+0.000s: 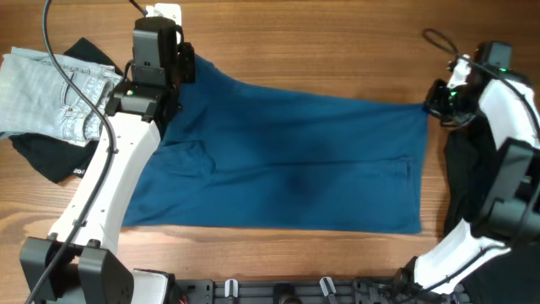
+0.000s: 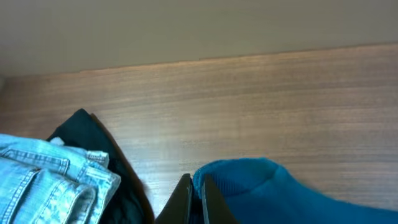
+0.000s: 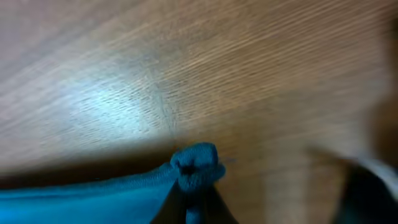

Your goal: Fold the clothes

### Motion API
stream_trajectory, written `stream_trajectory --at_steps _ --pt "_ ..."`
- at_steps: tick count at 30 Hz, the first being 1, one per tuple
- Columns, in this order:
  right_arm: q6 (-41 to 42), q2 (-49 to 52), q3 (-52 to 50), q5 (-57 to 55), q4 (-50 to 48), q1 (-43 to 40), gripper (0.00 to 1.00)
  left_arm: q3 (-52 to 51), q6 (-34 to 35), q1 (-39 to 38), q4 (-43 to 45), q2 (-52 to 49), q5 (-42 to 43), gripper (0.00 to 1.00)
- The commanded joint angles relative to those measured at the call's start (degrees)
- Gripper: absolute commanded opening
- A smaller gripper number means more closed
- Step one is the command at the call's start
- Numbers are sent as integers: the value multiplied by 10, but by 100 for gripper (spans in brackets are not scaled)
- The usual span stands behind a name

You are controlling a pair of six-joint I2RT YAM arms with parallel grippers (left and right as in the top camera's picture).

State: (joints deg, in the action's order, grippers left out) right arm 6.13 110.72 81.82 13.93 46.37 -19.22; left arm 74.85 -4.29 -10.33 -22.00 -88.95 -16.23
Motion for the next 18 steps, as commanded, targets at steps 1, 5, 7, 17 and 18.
stream_trajectory --at_steps 1,5,7,17,18 --pt "-5 -18 12 3 44 -6 4 8 -17 3 -38 -1 1 4" --pt "-30 -20 12 29 119 -6 4 8 54 5 -174 6 1 4" --pt "-30 -20 12 35 145 -6 4 8 88 6 -224 9 1 4" --pt "43 -20 12 -71 285 -6 4 8 173 88 -459 14 42 4" --pt "43 -20 12 -71 293 -6 4 8 183 101 -471 14 42 4"
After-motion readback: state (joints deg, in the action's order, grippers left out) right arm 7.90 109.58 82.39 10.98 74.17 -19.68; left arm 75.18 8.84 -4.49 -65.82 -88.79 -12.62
